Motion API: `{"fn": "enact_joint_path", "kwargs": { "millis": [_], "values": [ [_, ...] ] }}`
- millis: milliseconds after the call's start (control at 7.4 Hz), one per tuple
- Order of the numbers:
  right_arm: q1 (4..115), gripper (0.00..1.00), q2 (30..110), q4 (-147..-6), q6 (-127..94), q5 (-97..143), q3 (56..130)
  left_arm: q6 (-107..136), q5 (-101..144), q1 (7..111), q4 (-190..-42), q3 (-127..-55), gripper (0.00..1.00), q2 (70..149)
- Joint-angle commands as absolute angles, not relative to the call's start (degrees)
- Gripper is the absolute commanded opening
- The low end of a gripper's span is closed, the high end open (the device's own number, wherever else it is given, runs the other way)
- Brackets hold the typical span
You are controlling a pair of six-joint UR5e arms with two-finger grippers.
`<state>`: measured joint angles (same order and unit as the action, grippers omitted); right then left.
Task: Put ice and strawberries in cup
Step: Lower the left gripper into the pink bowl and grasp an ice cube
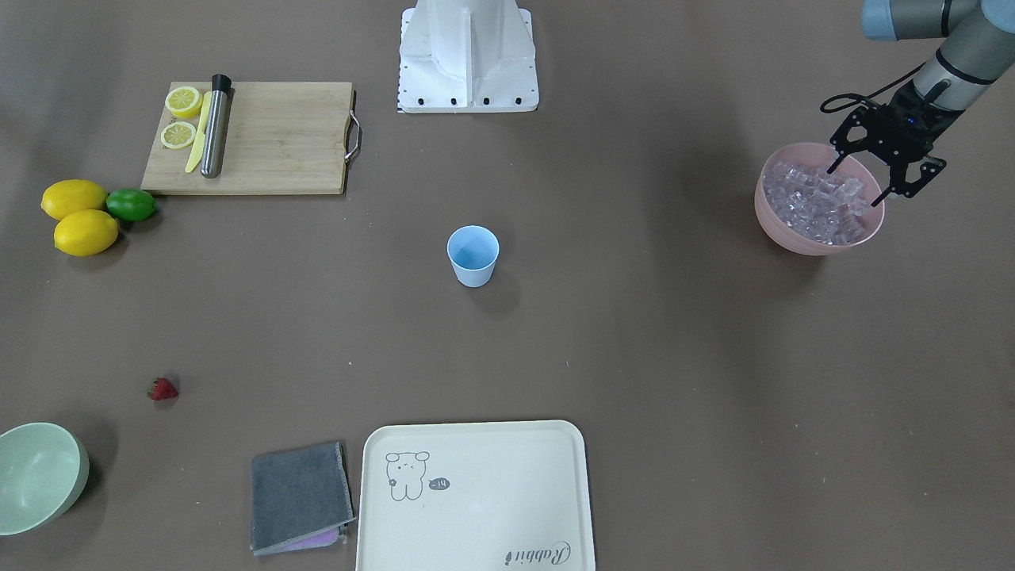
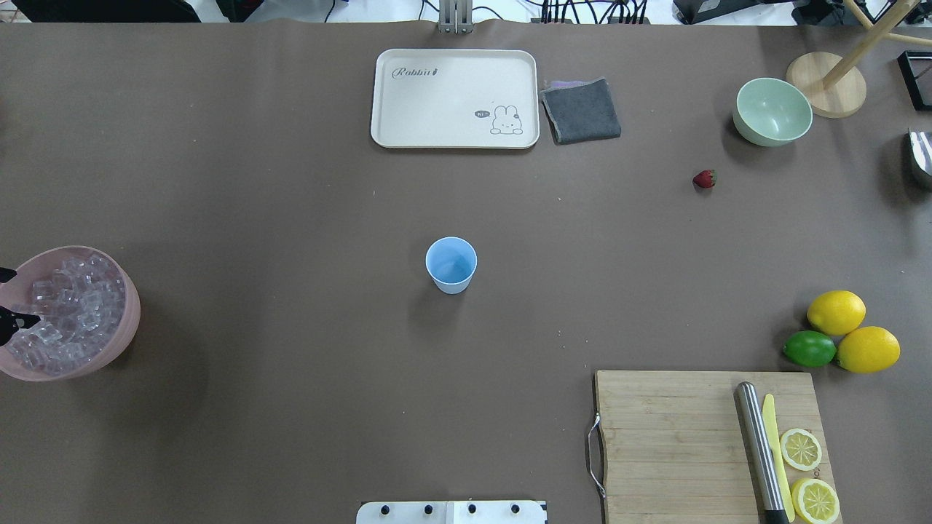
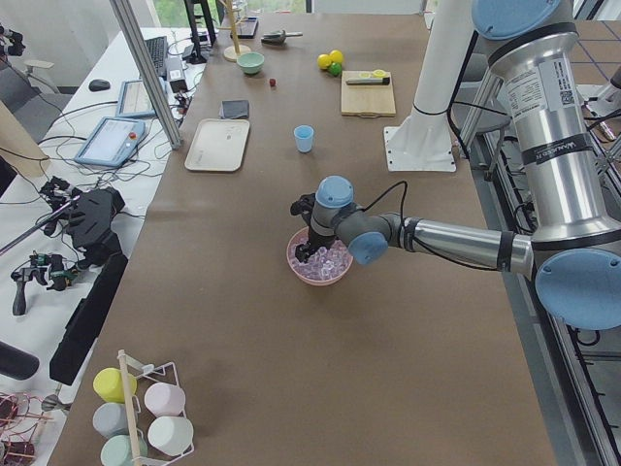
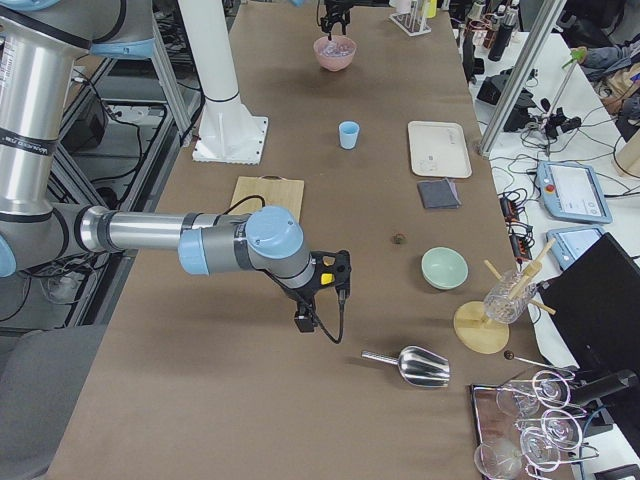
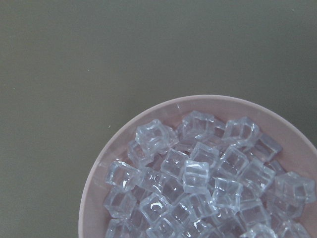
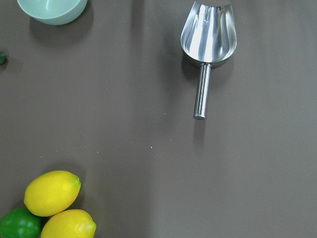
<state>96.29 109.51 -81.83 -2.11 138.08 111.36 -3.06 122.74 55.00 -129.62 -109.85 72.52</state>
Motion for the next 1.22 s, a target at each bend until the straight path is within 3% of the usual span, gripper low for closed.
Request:
{"fn": "enact_joint_path", "kwargs": {
  "millis": [0,1081],
  "values": [
    [96.3,1.00,109.5,-81.8,-2.1,138.1,111.4,-5.7,122.7,54.9,-129.6,-108.6,0.79,72.3],
    [96.3,1.00,109.5,-81.8,-2.0,137.9,111.4,-5.8,122.8,52.9,-129.6,-106.9,0.71,72.3]
  ]
}}
